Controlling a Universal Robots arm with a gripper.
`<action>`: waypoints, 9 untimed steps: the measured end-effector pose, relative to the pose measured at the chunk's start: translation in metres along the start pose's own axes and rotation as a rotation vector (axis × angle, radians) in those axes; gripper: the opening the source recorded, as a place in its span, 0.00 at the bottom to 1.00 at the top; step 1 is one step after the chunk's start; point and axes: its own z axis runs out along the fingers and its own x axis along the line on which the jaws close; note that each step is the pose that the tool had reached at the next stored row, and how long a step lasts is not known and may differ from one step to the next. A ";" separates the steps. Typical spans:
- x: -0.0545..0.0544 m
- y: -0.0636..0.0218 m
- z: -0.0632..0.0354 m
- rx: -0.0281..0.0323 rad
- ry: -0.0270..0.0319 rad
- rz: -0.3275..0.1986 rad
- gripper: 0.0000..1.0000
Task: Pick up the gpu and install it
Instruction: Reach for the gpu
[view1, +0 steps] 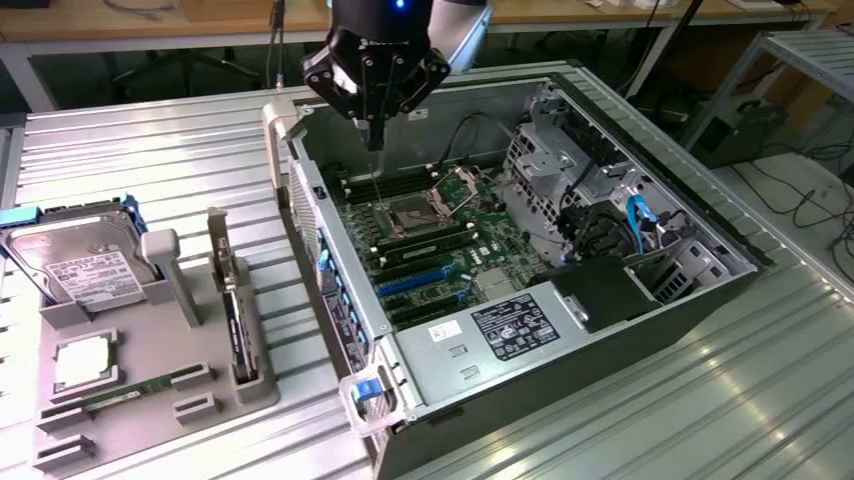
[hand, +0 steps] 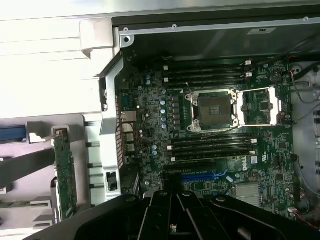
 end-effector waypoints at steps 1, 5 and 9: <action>0.001 -0.0001 0.0000 0.0000 0.0000 0.000 0.11; 0.004 -0.0003 -0.0001 0.0000 0.0000 0.000 0.11; 0.008 -0.0006 -0.0002 0.0000 0.0000 0.000 0.11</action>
